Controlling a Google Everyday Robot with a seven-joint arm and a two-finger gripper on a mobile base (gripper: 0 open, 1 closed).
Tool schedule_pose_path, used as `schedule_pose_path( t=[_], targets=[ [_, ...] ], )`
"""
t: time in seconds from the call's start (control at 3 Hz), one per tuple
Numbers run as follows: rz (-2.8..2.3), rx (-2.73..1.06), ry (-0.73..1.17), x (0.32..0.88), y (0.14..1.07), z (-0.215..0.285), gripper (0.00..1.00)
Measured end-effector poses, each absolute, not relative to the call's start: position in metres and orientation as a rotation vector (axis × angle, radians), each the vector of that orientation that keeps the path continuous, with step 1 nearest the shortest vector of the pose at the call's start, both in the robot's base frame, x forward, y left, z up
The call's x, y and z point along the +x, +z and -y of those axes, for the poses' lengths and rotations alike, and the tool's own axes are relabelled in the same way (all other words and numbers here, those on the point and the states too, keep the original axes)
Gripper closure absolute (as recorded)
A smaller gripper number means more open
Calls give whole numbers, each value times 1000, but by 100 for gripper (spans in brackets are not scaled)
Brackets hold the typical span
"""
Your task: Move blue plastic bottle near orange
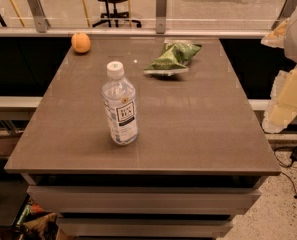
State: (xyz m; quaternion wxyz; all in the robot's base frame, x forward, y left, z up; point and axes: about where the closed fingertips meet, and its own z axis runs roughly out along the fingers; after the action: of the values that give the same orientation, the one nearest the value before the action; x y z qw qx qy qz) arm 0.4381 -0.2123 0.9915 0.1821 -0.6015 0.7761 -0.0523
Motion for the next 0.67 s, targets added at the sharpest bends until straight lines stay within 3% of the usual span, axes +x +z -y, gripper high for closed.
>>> schedule_pose_path(
  t=[0.67],
  targets=[
    [-2105, -1654, -87, 436, 996, 200, 0]
  ],
)
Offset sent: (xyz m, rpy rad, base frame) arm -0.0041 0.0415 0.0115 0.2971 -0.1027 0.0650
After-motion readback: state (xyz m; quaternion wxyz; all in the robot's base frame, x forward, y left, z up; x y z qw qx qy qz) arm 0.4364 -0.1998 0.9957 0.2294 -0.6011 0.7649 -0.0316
